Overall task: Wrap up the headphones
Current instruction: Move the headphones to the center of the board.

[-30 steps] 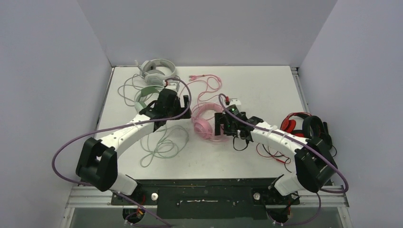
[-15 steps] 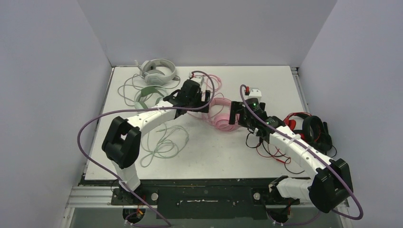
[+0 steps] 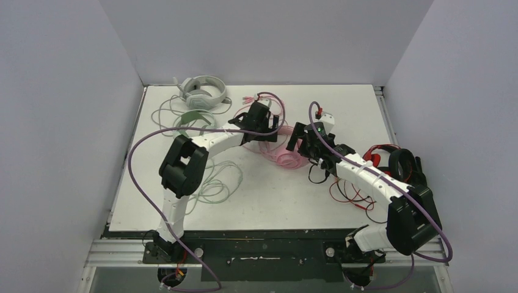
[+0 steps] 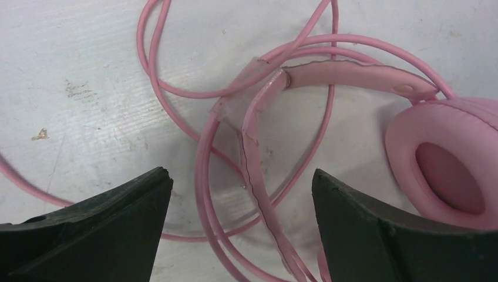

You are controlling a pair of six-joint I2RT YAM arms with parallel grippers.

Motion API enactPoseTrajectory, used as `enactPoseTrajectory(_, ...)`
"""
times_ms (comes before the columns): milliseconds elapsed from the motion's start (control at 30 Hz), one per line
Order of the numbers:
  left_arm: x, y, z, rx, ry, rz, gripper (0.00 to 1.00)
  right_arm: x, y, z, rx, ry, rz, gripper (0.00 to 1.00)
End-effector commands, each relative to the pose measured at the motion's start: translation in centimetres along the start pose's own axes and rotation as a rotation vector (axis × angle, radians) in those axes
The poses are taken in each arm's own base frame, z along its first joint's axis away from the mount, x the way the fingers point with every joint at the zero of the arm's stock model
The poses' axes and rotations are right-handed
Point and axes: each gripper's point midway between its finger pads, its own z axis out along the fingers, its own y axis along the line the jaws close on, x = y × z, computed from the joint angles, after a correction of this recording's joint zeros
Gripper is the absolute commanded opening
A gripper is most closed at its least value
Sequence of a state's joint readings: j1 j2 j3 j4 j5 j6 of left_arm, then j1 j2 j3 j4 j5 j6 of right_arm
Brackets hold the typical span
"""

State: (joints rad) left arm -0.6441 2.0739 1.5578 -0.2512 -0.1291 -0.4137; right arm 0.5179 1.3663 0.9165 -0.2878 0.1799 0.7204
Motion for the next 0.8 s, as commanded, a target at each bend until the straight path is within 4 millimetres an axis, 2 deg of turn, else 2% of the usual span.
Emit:
enactPoseTrajectory(0,-2.2,-0.7,1.1,0.001,-0.054,-0.046,0.84,-2.5,1.5,0.6,-0.042,-0.071,0.057,1.0)
enactPoseTrajectory(133,0.5,-0.2,1.0,-0.039,0.003,-0.071,0.69,-1.7,0.8,1.0,-0.056,-0.046,0.061,1.0)
enactPoseTrajectory(200,2.1,0.0,0.0,-0.052,0.016,-0.103,0.67,-1.3,-0.1,1.0,-0.05,-0.039,0.07,1.0)
enactPoseTrajectory(333,4.8,-1.1,-3.9,-0.091,-0.034,-0.164,0.67,-0.3,-1.6,1.0,-0.041,-0.017,0.058,1.0)
enactPoseTrajectory(467,7.8,-3.8,-7.8,-0.04,-0.064,-0.233,0.67,0.7,-2.5,0.6,-0.044,0.001,0.03,1.0)
enactPoseTrajectory(500,8.5,-4.9,-8.9,-0.01,-0.074,-0.24,0.68,0.8,-2.8,0.5,-0.043,0.002,0.026,1.0)
enactPoseTrajectory(567,9.4,-5.1,-10.5,-0.003,-0.084,-0.272,0.75,0.9,-3.2,0.2,-0.04,0.001,0.02,1.0)
enactPoseTrajectory(667,9.5,-4.8,-12.1,0.0,-0.093,-0.29,0.88,1.1,-3.1,-0.3,-0.063,0.011,-0.012,1.0)
enactPoseTrajectory(767,8.7,-4.2,-13.1,0.012,-0.103,-0.265,0.89,1.4,-2.1,-1.0,-0.133,0.034,-0.064,1.0)
